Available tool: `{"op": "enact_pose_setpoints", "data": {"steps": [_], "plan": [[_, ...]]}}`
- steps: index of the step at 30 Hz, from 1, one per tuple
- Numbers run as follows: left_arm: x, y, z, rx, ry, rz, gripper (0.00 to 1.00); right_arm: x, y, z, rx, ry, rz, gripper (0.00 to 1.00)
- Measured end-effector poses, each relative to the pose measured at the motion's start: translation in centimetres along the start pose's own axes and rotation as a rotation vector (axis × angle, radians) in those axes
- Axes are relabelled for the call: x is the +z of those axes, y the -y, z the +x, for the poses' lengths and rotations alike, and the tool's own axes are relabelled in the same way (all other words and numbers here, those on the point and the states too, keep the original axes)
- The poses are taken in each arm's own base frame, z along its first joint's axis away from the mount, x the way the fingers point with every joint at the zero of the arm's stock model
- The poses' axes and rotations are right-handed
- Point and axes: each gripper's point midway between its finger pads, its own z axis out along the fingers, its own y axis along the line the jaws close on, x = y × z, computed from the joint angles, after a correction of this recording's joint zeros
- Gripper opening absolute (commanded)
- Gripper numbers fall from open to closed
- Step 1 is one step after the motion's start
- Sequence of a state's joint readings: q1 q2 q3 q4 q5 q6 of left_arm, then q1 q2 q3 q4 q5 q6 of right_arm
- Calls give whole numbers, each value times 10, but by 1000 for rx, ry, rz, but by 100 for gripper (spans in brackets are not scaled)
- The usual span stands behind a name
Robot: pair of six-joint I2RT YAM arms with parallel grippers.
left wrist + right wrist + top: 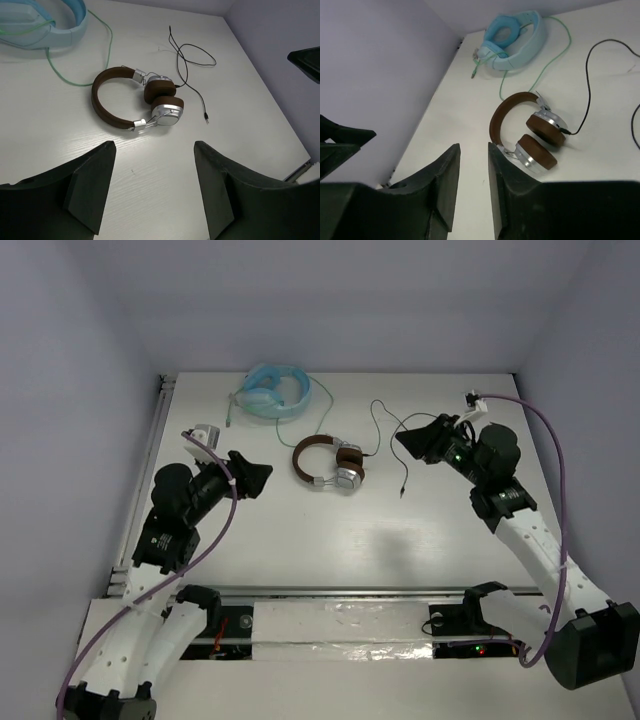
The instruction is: Wrap the headphones
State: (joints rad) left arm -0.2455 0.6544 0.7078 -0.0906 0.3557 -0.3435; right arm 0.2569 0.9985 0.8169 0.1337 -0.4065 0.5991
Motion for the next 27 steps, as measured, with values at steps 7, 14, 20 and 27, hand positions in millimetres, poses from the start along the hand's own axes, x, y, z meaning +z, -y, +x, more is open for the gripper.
{"op": "enact_pose_setpoints", "data": {"steps": [7,14,20,27], "plan": [[13,-8,6,-54,-27,-28,34,-1,7,6,6,0,47,0],[25,-24,5,-114,-19,-106,0,-9,-5,4,-13,19,42,0],[42,-45,26,-146,-88,-186,0,-16,-7,1,-39,44,73,0],[53,-53,44,-129,-122,-297,0,-16,-7,4,-46,39,83,0]]}}
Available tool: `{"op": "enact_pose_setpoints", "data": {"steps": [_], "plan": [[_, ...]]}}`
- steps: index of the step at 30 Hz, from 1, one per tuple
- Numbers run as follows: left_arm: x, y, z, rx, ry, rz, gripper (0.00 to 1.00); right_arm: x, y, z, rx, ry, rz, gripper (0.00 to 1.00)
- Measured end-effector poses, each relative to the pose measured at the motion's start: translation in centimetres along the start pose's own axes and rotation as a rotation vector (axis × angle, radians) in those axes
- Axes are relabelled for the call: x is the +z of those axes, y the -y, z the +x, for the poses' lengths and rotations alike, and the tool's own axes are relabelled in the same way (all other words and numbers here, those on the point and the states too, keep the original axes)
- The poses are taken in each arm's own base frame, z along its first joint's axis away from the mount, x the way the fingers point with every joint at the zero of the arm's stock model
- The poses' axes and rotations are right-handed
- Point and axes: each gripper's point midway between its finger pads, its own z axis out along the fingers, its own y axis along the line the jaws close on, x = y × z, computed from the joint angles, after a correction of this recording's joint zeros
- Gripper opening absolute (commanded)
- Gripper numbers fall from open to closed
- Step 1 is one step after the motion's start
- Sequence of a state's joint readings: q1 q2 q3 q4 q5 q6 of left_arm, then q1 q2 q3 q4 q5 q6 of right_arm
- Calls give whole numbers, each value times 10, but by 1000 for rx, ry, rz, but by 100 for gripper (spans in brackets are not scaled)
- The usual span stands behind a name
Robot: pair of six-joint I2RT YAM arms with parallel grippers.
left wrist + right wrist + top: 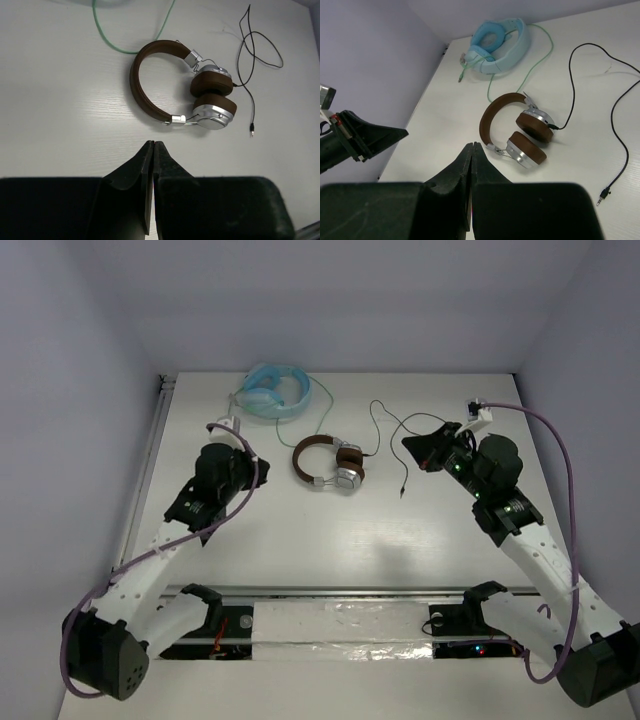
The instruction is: Wrap the headphones
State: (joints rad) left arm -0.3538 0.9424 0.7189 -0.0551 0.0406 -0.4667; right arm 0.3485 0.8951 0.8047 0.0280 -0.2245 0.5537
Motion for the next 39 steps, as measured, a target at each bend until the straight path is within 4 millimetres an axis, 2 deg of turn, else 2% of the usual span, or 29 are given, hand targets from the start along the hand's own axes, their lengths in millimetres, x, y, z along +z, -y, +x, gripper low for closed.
{"op": "enact_pose_setpoints", "data": {"steps": [1,5,11,12,16,19,24,28,31,35,39], "plan": [[4,5,5,11,-8,-7,2,0,0,0,0,-1,1,0],[29,15,21,51,-43,-64,32,1,4,3,3,-8,21,0],[81,-11,30,83,-63,-240,43,0,6,3,4,-3,34,1],[91,-13,31,92,-66,-259,45,0,5,3,3,-4,32,3],[130,-17,39,126,-99,-297,54,1,3,5,6,-9,25,29],[153,-19,47,151,-124,-308,55,1,2,6,5,-13,24,37],[179,-24,61,185,-167,-328,53,4,4,9,7,-26,24,38],[188,-29,67,209,-182,-345,53,4,5,10,7,-28,25,39],[196,-29,70,231,-186,-356,51,5,5,10,9,-28,25,47],[203,-30,77,268,-192,-373,43,5,4,11,11,-31,22,48],[211,-31,84,297,-205,-384,39,7,5,12,11,-35,21,48]]}}
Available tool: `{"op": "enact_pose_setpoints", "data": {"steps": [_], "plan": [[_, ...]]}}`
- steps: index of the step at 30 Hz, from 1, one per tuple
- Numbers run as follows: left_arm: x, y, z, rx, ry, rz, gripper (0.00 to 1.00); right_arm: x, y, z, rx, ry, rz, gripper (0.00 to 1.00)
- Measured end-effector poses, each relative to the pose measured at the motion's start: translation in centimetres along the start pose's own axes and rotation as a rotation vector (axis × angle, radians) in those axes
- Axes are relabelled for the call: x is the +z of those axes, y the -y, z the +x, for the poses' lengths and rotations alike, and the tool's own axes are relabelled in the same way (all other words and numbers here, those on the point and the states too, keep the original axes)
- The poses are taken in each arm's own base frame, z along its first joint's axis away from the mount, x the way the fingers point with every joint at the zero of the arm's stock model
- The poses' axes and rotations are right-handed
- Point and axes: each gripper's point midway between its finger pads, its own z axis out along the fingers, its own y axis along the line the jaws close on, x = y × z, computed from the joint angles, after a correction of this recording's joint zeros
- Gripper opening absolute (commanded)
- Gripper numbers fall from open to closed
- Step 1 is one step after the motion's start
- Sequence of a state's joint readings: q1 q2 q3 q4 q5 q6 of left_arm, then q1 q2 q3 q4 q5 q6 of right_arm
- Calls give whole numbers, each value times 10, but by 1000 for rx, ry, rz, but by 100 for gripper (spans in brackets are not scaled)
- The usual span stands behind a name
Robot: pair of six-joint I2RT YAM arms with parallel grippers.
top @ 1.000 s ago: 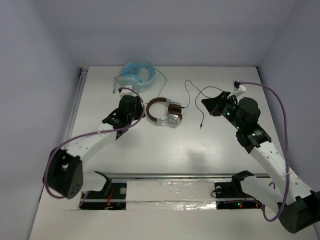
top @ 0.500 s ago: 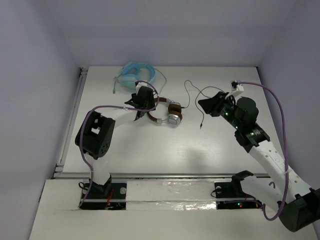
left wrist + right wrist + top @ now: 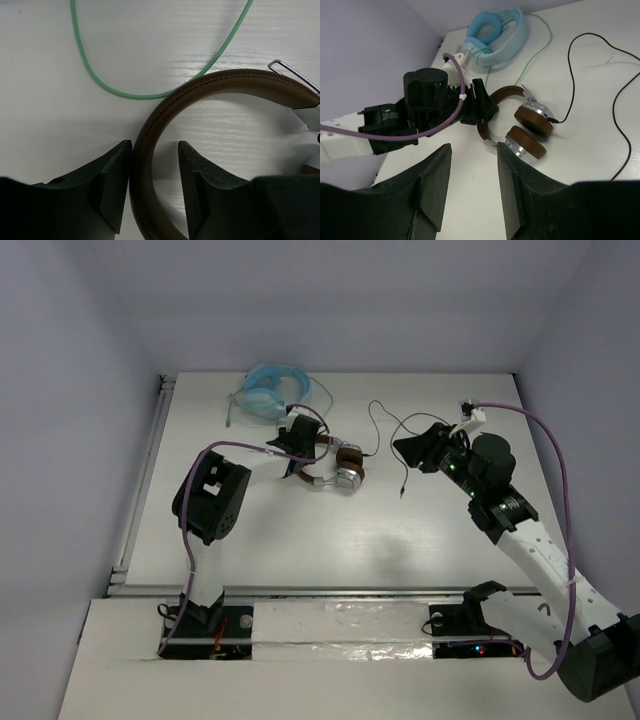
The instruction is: Wrap the headphones
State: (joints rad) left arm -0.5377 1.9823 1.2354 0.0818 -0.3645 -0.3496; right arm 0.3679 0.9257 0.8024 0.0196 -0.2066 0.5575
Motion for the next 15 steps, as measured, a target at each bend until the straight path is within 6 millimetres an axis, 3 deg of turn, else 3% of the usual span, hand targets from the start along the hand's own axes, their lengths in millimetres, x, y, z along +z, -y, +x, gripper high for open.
{"op": "enact_pose_setpoints", "data": {"steps": [7,10,15], "plan": [[10,3,2,28,-6,-13,38,0,-1,-2,-2,7,-5,48],[11,2,1,34,-2,-19,0,1,0,0,-1,3,-2,48],[9,2,1,35,7,-25,0,2,0,0,-1,3,-1,48]]}}
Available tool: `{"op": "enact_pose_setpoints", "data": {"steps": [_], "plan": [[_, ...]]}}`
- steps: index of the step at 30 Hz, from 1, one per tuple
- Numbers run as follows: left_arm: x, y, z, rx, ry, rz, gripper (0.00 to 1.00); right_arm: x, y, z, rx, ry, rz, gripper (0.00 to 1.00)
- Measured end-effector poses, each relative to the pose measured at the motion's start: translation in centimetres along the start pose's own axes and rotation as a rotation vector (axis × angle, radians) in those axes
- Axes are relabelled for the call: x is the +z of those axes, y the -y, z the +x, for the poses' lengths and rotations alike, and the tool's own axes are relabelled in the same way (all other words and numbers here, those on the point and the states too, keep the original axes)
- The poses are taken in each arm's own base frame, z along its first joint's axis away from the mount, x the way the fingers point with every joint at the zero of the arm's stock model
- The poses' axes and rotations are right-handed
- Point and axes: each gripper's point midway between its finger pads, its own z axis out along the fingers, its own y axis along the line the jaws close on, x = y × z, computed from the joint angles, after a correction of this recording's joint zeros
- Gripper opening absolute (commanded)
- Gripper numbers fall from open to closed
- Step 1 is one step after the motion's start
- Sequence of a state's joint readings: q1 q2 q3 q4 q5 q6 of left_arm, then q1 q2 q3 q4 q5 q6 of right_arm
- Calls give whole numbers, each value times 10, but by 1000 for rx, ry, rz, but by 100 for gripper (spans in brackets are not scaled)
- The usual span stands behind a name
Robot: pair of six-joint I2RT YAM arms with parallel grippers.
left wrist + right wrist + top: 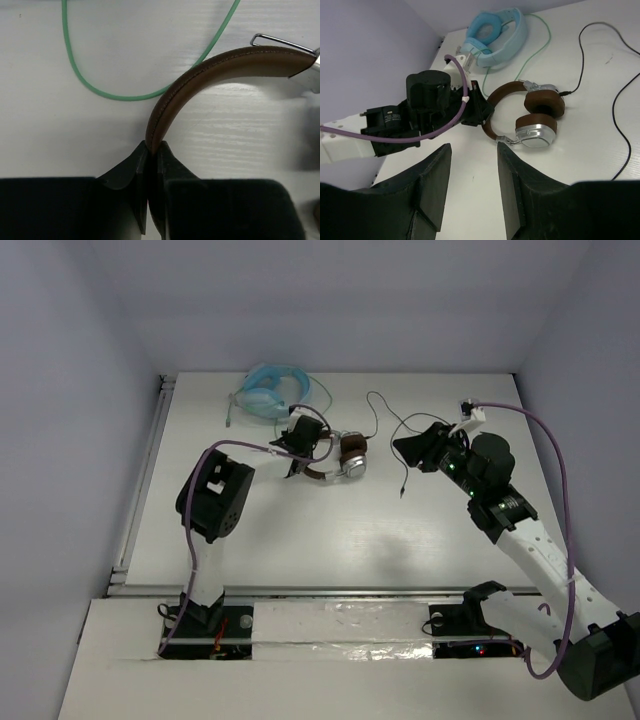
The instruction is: Wrap the headphones
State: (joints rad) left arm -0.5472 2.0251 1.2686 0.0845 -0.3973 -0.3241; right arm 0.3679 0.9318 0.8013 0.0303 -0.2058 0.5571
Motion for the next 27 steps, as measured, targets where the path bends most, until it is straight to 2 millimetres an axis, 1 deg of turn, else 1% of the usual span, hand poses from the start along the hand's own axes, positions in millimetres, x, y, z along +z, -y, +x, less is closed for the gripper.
{"op": "enact_pose_setpoints", "data": {"steps": [2,4,5,6,7,9,10,12,14,16,17,19,20,21,22,23,24,26,27], "plan": [[-8,-4,2,-9,1,-1,0,0,0,0,0,1,0,48],[-24,-12,1,-16,3,0,0,0,0,0,0,2,0,47],[-33,-15,-3,-23,10,4,0,0,0,-1,-1,2,0,44],[-44,-17,-10,-31,24,14,0,0,0,0,-3,2,0,42],[-54,-18,-17,-36,35,23,0,0,0,0,-3,2,-1,34],[-82,-22,-37,-55,70,48,0,-1,-2,0,-8,-2,-9,22],[-96,-24,-47,-67,91,61,0,-1,-2,0,-11,-3,-12,13],[-126,-27,-71,-102,146,101,0,-4,-5,-2,-18,6,-19,6],[-154,-30,-89,-127,189,137,0,-9,-9,-8,-25,25,-30,0],[-176,-32,-103,-136,213,168,0,-14,-13,-14,-32,49,-39,0],[-186,-32,-108,-136,219,185,0,-17,-15,-17,-35,64,-39,0],[-200,-32,-111,-124,214,216,0,-23,-17,-24,-40,93,-38,0],[-205,-32,-110,-117,207,227,0,-26,-18,-28,-45,109,-38,3],[-211,-32,-108,-109,195,245,0,-28,-20,-31,-50,123,-40,9],[-216,-31,-106,-100,184,261,0,-30,-21,-33,-53,131,-39,17],[-220,-32,-104,-93,170,278,0,-30,-20,-34,-58,134,-37,32],[-225,-32,-103,-88,160,294,0,-29,-19,-34,-63,133,-35,40],[-234,-31,-101,-79,140,332,0,-23,-14,-31,-68,124,-19,54],[-240,-30,-101,-75,137,355,0,-20,-11,-29,-76,116,-10,57]]}}
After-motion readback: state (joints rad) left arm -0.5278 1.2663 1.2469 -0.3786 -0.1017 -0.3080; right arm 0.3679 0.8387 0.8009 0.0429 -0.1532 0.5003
